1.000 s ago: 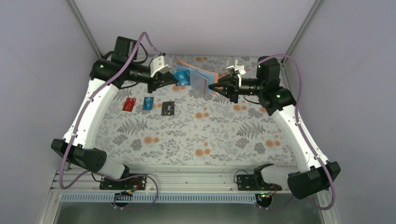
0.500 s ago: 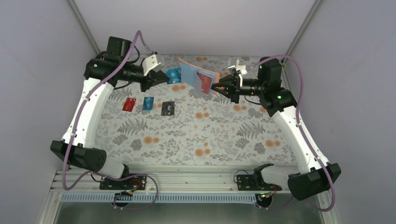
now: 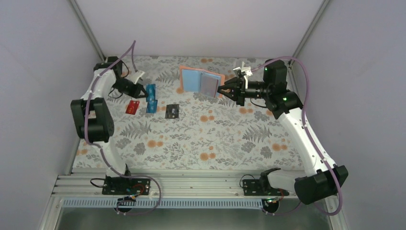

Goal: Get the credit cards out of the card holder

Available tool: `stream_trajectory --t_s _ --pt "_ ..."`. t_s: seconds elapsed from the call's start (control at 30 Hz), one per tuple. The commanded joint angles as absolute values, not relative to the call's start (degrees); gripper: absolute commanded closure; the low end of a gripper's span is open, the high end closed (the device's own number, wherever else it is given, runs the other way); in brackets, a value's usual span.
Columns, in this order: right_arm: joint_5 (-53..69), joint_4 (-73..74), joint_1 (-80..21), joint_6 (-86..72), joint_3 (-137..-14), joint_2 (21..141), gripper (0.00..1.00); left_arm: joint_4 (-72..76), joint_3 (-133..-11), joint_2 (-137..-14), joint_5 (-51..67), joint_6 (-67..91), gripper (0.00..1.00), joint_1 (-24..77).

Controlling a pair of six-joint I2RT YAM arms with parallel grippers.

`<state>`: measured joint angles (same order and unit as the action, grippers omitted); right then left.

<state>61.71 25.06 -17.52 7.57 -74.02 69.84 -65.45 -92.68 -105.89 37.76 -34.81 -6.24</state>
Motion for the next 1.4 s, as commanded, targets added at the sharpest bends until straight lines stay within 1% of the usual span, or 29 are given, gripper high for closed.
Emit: stream_trajectory --t_s 0.0,0.17,0.4,0.87,1.0,1.23,1.33,1.37 --pt "62.8 24.3 -17.1 8.4 -73.5 69.9 0.96 -69.0 -92.2 -111.3 35.9 -34.9 0.98 -5.8" --pt "63.0 24.2 -17.1 8.7 -73.4 70.4 0.96 -70.2 -92.3 -116.3 35.6 -36.1 0.98 -6.1" --pt "63.0 24.7 -17.1 9.2 -73.3 70.7 0.96 -73.7 -97.5 -124.9 35.9 -37.4 0.98 -7.0" --pt "63.8 25.2 -17.1 9.8 -73.5 71.0 0.96 -77.7 -106.1 -132.4 31.4 -38.6 0.98 -7.2" --pt "64.0 25.3 -17.1 9.9 -73.6 70.8 0.96 -77.8 -107.0 -133.8 28.4 -38.8 0.98 -7.4" --pt "64.2 25.5 -17.1 10.1 -73.6 71.1 0.96 -77.8 -108.3 -134.9 26.5 -38.9 0.97 -7.3" --pt "64.4 25.7 -17.1 10.4 -73.6 71.1 0.96 -77.8 -108.4 -135.3 25.7 -39.0 0.96 -7.4" --pt "64.5 25.8 -17.1 10.5 -73.6 71.1 0.96 -77.8 -108.3 -135.4 25.9 -39.1 0.94 -7.4"
